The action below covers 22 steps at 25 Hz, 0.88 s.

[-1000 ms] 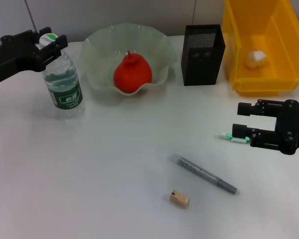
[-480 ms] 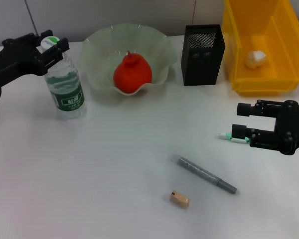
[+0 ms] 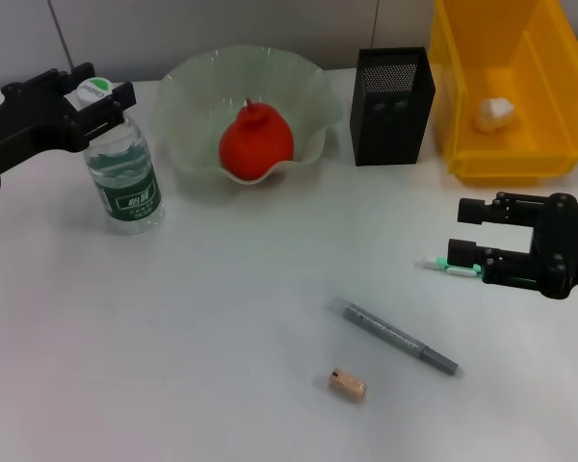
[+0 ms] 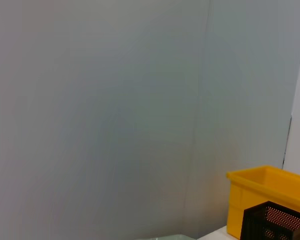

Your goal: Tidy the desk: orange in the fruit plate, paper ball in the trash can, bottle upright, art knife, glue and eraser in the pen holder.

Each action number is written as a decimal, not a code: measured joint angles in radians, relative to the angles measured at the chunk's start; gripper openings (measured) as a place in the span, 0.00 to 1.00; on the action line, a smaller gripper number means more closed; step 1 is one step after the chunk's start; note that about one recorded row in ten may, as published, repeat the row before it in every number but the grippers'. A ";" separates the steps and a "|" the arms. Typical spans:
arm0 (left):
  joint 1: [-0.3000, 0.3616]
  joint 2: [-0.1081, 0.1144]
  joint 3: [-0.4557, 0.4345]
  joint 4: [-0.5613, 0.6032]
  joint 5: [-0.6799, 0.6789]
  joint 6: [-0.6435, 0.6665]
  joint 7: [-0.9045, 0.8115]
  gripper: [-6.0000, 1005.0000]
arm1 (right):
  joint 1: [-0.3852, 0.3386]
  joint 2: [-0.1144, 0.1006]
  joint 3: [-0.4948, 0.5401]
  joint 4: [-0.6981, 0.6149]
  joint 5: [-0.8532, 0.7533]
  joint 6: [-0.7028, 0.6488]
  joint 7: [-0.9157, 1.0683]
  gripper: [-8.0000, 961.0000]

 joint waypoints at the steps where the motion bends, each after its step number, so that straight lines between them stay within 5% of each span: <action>1: 0.000 0.000 0.000 0.000 0.000 -0.001 -0.002 0.55 | 0.000 0.000 0.000 0.000 0.000 0.000 0.000 0.65; 8: 0.008 0.000 -0.008 -0.001 0.000 0.022 -0.006 0.83 | -0.002 0.001 0.001 0.000 0.000 -0.003 0.000 0.65; 20: 0.043 0.006 -0.013 0.033 -0.056 0.087 0.002 0.84 | -0.002 0.001 0.003 0.000 0.000 -0.004 0.000 0.65; 22: 0.108 0.008 -0.026 0.091 -0.107 0.210 0.005 0.84 | -0.001 0.001 0.003 0.000 0.000 -0.003 0.000 0.66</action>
